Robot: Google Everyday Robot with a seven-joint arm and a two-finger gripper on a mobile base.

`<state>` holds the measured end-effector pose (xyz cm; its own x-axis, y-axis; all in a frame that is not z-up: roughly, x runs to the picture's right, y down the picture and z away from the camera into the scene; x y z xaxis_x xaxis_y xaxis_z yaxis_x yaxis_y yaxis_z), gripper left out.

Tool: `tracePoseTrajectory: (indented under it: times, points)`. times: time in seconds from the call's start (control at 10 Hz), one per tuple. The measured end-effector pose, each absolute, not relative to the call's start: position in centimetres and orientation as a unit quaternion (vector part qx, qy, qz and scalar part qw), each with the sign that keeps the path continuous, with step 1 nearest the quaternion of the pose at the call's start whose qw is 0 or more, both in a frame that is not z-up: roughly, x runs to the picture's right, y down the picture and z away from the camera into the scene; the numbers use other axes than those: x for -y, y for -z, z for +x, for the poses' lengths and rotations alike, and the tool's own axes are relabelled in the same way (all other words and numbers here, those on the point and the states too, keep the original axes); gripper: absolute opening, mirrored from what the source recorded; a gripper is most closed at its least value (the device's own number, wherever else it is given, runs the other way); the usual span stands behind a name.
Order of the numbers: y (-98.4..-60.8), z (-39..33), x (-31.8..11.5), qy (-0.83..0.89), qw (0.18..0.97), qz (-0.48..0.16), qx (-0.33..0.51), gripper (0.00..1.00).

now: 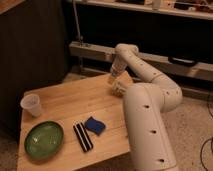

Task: Stand the bottle upright

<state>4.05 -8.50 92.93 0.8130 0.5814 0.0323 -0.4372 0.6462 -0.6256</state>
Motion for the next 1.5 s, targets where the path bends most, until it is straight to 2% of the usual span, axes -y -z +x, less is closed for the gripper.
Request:
tracePoseTrajectory:
  times: [0.3,0.5,0.7,1.1,1.5]
  points:
    - [-85.9,2.6,10.8,-0.292,0.886,-0.301,0.198,0.05]
    - [-81.0,0.9,10.0,-0.292,0.874,-0.297,0.251,0.05]
    - [-78.3,-0.4,8.2,-0.286,0.867,-0.296,0.281,0.05]
    - [-76.6,-1.8,5.5,-0.284,0.845,-0.271,0.362,0.05]
    - [-77.1,-2.1,4.3,-0.286,0.84,-0.271,0.374,0.05]
